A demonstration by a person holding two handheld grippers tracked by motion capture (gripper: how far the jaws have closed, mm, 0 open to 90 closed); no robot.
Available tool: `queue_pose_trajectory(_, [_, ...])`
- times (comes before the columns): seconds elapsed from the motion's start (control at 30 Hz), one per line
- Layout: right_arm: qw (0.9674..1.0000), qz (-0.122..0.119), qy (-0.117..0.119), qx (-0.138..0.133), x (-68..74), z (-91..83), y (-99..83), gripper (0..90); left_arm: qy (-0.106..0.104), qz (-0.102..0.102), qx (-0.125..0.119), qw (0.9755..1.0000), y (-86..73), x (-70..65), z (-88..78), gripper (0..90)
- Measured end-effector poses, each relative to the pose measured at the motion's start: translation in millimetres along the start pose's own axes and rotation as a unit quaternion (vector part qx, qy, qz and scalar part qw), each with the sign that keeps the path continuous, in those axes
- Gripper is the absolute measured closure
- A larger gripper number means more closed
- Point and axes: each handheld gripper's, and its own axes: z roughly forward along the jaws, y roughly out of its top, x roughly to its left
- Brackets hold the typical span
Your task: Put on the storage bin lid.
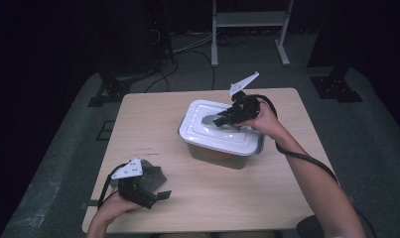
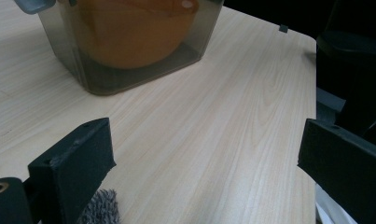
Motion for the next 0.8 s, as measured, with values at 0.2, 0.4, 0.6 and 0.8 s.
queue_pose_trajectory(0.2, [1.0000,0.008,0.002,0.002,-2.4,2.4,-2.5,66.3,-0.001,0.000,0.000,1.0000,0.0,-0.1,0.1,2.7])
queue_pose_trajectory(0.4, [0.9999,0.008,0.004,0.007,-4.4,4.3,-4.4,66.2,-0.001,0.001,0.001,1.0000,-0.1,0.1,0.2,2.7])
queue_pose_trajectory(0.6, [0.9999,0.008,0.005,0.009,-5.4,6.3,-6.3,66.1,-0.001,0.002,0.001,1.0000,0.0,0.4,-0.2,2.7])
queue_pose_trajectory(0.8, [0.9999,0.011,0.007,0.006,-5.6,6.9,-7.9,66.1,0.000,0.000,-0.001,1.0000,0.0,0.2,-0.5,2.7])
